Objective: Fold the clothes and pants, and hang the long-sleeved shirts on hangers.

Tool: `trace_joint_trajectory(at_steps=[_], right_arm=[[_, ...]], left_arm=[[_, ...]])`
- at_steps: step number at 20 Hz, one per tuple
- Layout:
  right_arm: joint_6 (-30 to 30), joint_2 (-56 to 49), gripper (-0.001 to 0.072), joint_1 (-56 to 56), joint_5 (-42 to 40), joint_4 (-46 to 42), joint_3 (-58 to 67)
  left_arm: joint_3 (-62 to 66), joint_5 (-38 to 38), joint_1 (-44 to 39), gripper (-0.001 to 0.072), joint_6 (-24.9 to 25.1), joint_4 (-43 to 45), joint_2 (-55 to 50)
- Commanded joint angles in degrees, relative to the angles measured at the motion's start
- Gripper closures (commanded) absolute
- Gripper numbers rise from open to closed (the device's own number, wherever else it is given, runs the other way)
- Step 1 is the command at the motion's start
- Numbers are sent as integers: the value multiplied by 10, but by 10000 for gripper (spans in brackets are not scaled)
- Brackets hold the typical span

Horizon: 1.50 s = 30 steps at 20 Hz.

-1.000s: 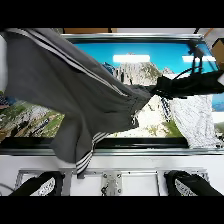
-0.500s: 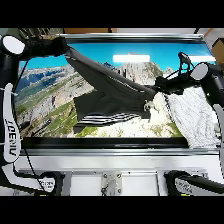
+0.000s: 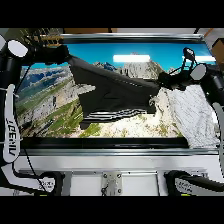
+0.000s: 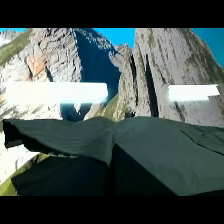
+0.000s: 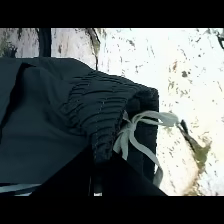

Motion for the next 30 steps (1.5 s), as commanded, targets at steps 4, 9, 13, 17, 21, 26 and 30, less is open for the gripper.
trace_joint_trajectory(at_steps=[4, 9, 13, 17, 21, 26, 30], right_arm=[[-21, 15, 696, 13, 84, -53, -57], [-19, 36, 696, 53, 82, -52, -162], [-9, 36, 695, 58, 68, -52, -206], [-9, 35, 693, 58, 68, -51, -208], [-20, 41, 178, 57, 64, -30, -203], [-115, 115, 104, -10, 107, 39, -156], [-197, 133, 98, -144, 149, 134, -157]], left_arm=[[-302, 26, -7, 704, -11, 33, 143], [-519, 102, -24, 704, -11, 28, 206], [-579, 133, -35, 704, -11, 29, 207], [-582, 112, -23, 704, -11, 28, 207], [-573, 61, -22, 455, -4, 29, 212], [-515, 4, -23, 153, -3, 34, 307], [-508, 0, -23, 398, -3, 32, 386]])
